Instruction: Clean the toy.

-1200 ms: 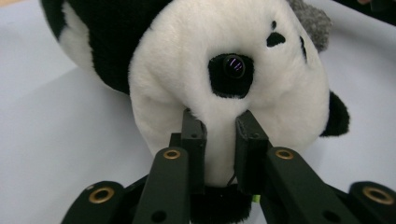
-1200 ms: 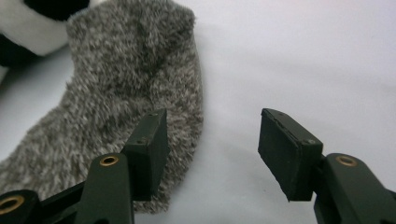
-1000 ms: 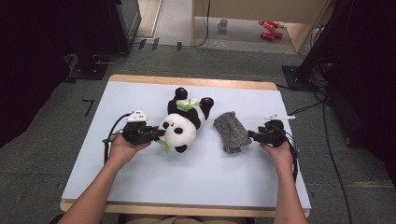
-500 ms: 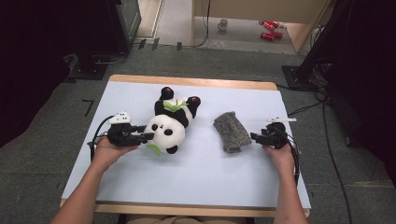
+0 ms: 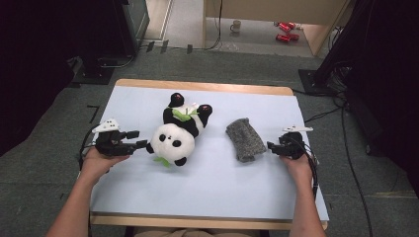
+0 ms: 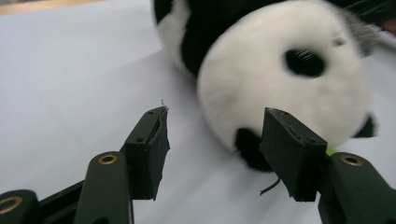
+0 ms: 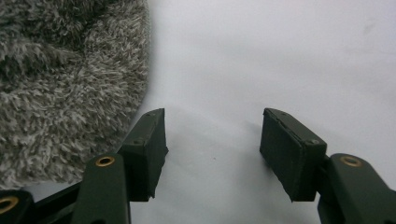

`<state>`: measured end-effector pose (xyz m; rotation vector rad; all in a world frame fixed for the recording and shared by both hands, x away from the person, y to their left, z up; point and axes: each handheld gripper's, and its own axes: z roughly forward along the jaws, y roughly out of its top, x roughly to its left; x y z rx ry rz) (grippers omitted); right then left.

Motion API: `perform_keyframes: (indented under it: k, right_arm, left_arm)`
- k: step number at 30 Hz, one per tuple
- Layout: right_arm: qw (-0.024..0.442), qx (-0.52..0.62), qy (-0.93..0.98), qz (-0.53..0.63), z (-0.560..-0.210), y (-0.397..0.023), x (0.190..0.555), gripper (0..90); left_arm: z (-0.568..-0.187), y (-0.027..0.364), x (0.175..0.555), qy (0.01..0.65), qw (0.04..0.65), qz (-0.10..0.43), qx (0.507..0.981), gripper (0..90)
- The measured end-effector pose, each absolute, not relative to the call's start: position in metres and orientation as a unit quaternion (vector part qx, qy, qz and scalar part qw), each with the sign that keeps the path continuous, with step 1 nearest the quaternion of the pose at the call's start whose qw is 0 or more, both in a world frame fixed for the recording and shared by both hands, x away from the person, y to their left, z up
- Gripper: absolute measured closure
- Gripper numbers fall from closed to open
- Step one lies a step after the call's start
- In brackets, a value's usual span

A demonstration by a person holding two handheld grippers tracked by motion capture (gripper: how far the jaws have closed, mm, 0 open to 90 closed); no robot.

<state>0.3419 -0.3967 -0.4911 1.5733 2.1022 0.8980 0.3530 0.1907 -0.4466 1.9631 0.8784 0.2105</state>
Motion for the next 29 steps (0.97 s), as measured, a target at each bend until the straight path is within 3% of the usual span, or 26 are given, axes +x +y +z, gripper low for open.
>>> perform_keyframes:
  k: [13, 18, 21, 29]
  right_arm:
    - [0.206, 0.541, 0.748, 0.324, -0.496, -0.395, 0.337, 39.4]
    - [0.211, 0.537, 0.748, 0.330, -0.498, -0.396, 0.335, 38.9]
    - [0.209, 0.530, 0.747, 0.343, -0.500, -0.396, 0.334, 31.6]
    - [0.209, 0.520, 0.751, 0.349, -0.502, -0.396, 0.332, 28.8]
  left_arm:
    - [-0.486, 0.211, 0.371, 0.428, 0.377, 0.090, 0.816, 38.9]
    - [-0.489, 0.210, 0.370, 0.402, 0.374, 0.119, 0.827, 38.4]
    - [-0.491, 0.208, 0.368, 0.386, 0.369, 0.132, 0.835, 35.7]
    - [-0.493, 0.209, 0.366, 0.380, 0.380, 0.129, 0.833, 31.3]
